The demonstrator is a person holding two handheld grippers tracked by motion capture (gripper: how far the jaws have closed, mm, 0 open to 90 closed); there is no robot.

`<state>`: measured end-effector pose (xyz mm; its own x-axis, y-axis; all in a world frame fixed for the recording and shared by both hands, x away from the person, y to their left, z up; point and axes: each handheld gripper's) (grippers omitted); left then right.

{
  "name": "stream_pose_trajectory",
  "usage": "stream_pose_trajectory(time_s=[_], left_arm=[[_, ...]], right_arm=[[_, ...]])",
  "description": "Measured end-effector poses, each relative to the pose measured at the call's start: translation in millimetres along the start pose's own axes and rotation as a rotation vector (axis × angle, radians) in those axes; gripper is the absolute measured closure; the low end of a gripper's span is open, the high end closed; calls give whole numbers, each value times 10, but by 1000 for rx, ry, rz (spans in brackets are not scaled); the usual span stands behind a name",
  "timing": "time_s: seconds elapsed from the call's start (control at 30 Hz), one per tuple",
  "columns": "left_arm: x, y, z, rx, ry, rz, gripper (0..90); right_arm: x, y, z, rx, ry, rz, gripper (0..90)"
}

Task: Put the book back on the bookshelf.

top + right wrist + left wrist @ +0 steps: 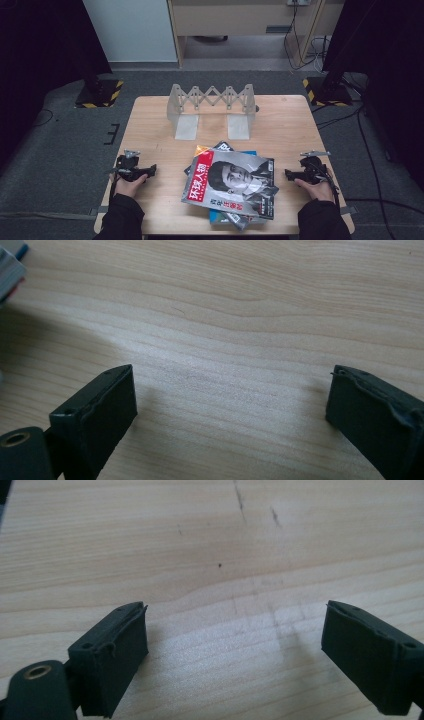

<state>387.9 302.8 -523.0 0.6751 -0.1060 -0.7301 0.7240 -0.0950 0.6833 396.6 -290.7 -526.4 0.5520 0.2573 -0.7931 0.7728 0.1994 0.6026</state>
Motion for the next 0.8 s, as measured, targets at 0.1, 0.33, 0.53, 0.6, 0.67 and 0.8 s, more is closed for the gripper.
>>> stream_pose_trajectory(time_s=[0.1, 0.33, 0.53, 0.6, 0.67, 0.8], left_arm=[[-99, 42, 2, -66, -43, 42, 105], [-252, 86, 95, -85, -96, 81, 104], [-376, 95, 229, -66, -169, 129, 108], [-401, 91, 271, -55, -196, 135, 111], [-426, 87, 303, -48, -212, 134, 119], [-487, 85, 372, -41, -248, 150, 134]], right_arm=[[-64, 21, -3, 7, -1, 18, 61], [-195, 58, -53, 39, 43, 70, 75], [-322, 106, -162, 49, 68, 129, 89], [-336, 112, -188, 47, 88, 131, 90], [-355, 116, -213, 38, 87, 130, 92], [-414, 126, -249, 37, 99, 158, 93]])
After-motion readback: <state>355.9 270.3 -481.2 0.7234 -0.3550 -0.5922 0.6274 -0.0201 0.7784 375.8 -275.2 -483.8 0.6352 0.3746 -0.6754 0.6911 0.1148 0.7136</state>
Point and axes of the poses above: each handheld gripper's, and its own axes: x roughly forward along the jaws, y roughly out of its top, z roughly to its right, and after that the axes turned 4 degrees about y, right-handed
